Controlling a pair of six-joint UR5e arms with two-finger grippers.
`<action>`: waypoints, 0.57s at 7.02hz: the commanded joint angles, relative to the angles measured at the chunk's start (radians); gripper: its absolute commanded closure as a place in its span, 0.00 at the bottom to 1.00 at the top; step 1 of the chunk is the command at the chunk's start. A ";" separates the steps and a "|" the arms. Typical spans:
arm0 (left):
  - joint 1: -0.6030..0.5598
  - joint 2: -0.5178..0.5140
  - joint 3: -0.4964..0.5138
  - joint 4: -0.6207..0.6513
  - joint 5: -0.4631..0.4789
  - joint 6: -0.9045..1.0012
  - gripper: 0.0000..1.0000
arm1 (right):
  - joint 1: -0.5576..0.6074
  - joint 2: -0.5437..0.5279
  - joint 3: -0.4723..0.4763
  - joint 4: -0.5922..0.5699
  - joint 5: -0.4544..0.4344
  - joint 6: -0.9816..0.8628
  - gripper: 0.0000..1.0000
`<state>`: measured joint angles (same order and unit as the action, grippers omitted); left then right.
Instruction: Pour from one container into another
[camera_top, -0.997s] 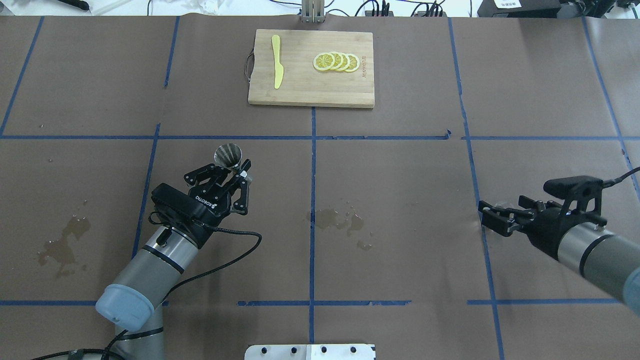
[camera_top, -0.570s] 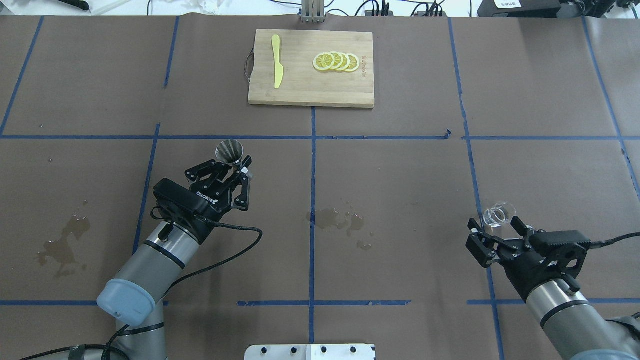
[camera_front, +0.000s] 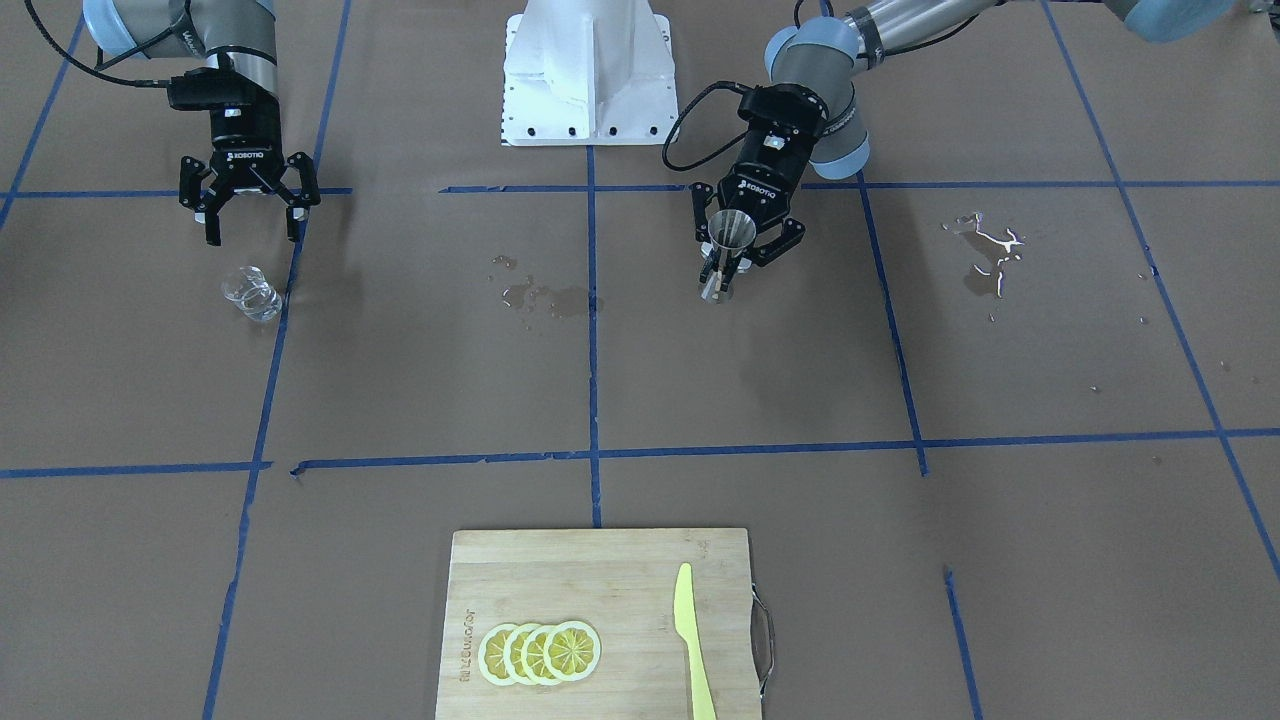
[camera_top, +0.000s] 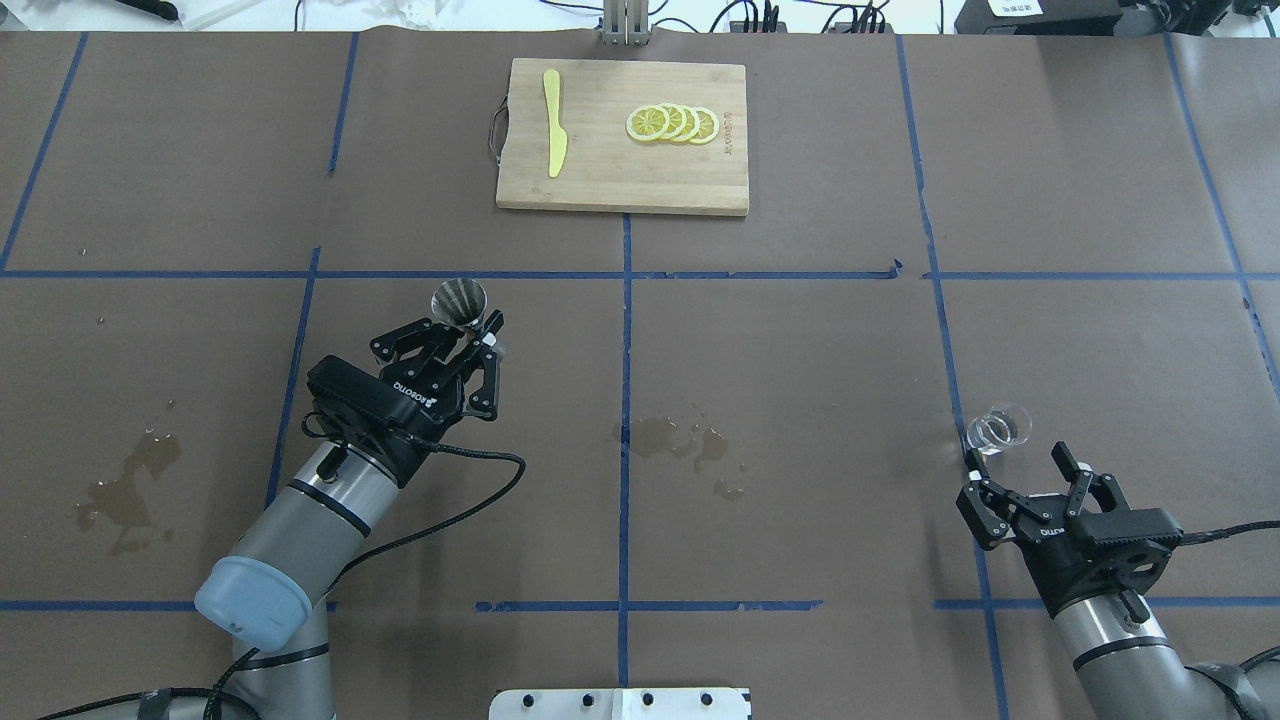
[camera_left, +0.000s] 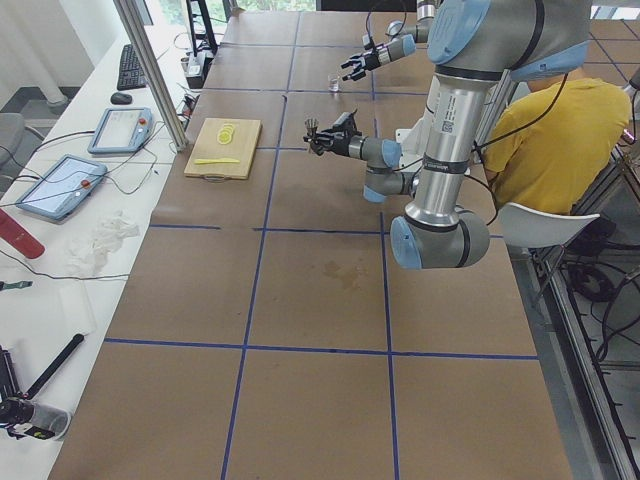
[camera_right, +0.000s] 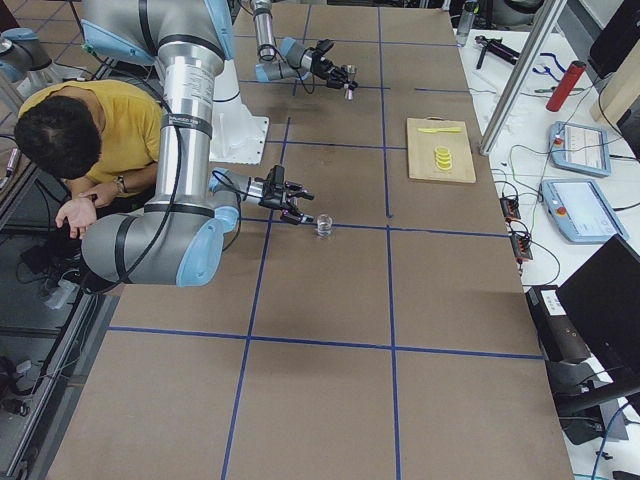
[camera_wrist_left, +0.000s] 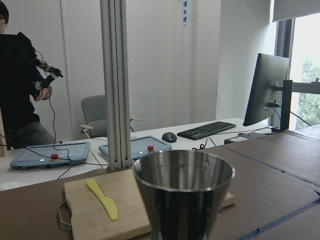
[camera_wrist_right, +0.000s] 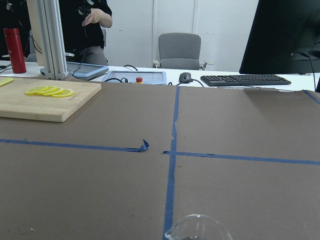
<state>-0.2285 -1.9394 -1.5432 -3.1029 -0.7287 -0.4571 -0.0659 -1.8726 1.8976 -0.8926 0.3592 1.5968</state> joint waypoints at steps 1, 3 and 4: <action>0.000 -0.001 0.000 0.003 0.000 0.000 1.00 | -0.002 0.012 -0.058 0.000 -0.017 0.060 0.00; 0.000 -0.006 -0.002 0.003 0.000 0.000 1.00 | -0.003 0.032 -0.090 0.000 -0.013 0.060 0.00; 0.000 -0.006 -0.002 0.003 0.000 0.000 1.00 | -0.002 0.041 -0.101 -0.002 -0.011 0.060 0.00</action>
<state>-0.2285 -1.9437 -1.5445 -3.1002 -0.7286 -0.4571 -0.0682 -1.8420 1.8143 -0.8934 0.3465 1.6556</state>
